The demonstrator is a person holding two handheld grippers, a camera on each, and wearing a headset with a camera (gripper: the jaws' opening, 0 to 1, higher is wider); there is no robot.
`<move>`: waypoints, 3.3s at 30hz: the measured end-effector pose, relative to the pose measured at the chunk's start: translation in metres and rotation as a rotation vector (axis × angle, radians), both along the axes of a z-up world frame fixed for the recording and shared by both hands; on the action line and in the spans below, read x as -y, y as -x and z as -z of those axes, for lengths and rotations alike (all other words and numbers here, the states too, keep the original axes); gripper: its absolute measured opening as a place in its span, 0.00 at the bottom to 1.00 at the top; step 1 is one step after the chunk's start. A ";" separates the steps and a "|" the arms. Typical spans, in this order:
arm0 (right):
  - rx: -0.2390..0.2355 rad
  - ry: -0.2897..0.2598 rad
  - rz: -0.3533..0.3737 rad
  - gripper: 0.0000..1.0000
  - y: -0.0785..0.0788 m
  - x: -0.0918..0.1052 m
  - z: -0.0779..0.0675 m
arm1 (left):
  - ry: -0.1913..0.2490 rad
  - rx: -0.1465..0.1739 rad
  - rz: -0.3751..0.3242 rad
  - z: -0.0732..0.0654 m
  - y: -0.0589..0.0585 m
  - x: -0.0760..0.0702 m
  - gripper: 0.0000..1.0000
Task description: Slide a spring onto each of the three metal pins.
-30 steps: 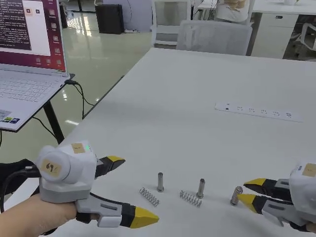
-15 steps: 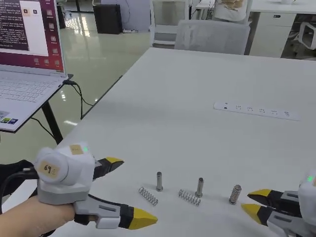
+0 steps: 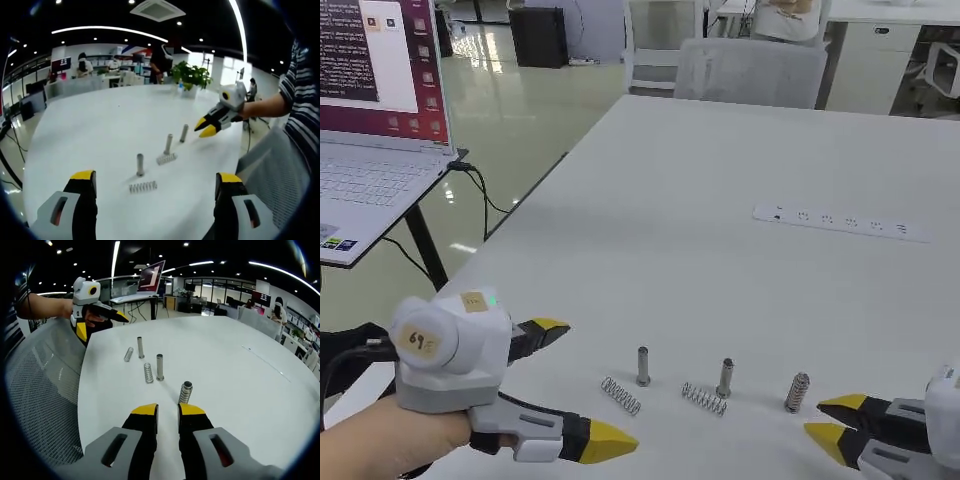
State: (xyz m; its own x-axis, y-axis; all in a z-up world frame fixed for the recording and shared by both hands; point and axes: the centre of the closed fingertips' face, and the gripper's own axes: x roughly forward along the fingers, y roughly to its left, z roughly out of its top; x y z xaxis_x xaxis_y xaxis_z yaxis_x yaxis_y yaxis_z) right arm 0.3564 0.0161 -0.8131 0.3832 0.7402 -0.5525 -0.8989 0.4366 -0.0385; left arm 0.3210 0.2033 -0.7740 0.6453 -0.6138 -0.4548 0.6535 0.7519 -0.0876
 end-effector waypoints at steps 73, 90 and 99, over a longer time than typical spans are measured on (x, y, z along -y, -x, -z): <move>0.058 0.161 -0.240 0.11 -0.005 -0.101 0.040 | -0.013 -0.026 0.008 0.004 0.008 -0.003 0.94; 0.036 0.141 -0.224 0.08 0.003 -0.099 0.039 | 0.000 -0.029 0.017 0.004 0.010 0.000 0.93; 0.057 0.113 -0.235 0.08 0.009 -0.086 0.015 | 0.002 -0.032 0.023 0.005 0.013 0.002 0.93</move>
State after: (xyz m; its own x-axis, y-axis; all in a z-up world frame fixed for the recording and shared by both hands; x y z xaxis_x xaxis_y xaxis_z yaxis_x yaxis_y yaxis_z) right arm 0.3473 0.1023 -0.8282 0.2406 0.7477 -0.6189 -0.9701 0.2059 -0.1283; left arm 0.3084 0.2013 -0.7790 0.6161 -0.6290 -0.4741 0.6673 0.7366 -0.1103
